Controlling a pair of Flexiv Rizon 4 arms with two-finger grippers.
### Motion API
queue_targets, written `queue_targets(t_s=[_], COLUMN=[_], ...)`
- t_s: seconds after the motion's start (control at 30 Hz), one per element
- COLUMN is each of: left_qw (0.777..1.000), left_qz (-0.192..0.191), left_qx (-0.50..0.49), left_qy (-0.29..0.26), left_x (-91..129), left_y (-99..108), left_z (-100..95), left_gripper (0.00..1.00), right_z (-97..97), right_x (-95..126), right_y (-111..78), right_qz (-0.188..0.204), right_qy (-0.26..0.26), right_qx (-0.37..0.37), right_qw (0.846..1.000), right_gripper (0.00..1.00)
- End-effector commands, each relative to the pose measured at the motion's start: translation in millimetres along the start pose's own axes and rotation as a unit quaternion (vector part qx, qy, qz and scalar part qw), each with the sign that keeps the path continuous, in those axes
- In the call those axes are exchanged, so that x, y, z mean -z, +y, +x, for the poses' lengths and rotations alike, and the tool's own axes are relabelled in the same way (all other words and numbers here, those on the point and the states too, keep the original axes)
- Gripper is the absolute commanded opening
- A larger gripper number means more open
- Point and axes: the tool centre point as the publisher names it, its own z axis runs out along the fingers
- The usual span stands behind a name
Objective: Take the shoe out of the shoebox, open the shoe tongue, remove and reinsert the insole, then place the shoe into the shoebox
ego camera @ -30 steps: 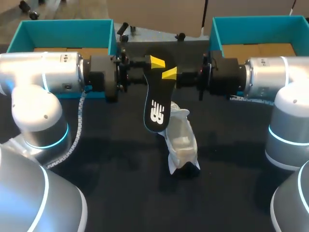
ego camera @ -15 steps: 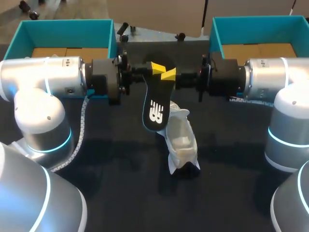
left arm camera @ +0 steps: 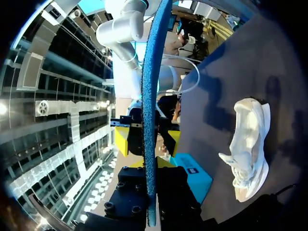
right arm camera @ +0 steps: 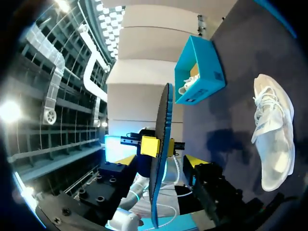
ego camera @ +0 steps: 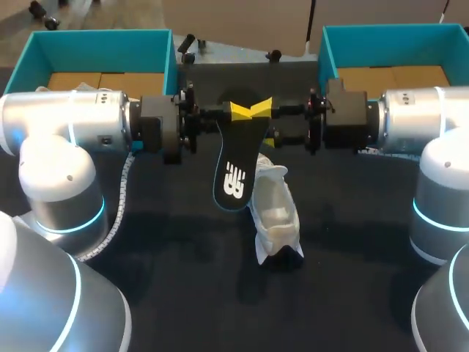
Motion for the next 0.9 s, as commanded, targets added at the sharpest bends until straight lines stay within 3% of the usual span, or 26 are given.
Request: queue_targets(t_s=[0.03, 0.17, 0.27, 0.43, 0.57, 0.9], left_qw=[1.000, 0.998, 0.997, 0.992, 0.989, 0.984], left_qz=[0.005, 0.017, 0.025, 0.036, 0.044, 0.047], left_qx=[0.018, 0.056, 0.071, 0.117, 0.138, 0.173], left_qy=[0.005, 0.007, 0.013, 0.009, 0.015, 0.006], left_x=[1, 1, 2, 1, -1, -5], left_y=[-4, -14, -20, -31, -41, -55], left_z=[3.1, 10.7, 16.7, 24.9, 32.5, 40.4], left_gripper=[0.00, 0.00, 0.00, 0.00, 0.00, 0.00], right_z=[-2.8, -10.2, -14.2, -18.7, -20.3, -20.3], right_x=[22, 34, 41, 44, 46, 46], right_y=[-12.6, -14.4, -15.0, -18.8, -20.1, -20.1], right_qz=[-0.009, -0.014, -0.018, 0.018, 0.021, 0.021], right_qy=[-0.024, -0.101, -0.123, -0.176, -0.195, -0.195], right_qx=[0.020, 0.050, 0.084, 0.142, 0.186, 0.186], right_qw=[0.999, 0.994, 0.989, 0.974, 0.963, 0.963], right_gripper=[1.00, 1.00, 1.00, 1.00, 1.00, 1.00])
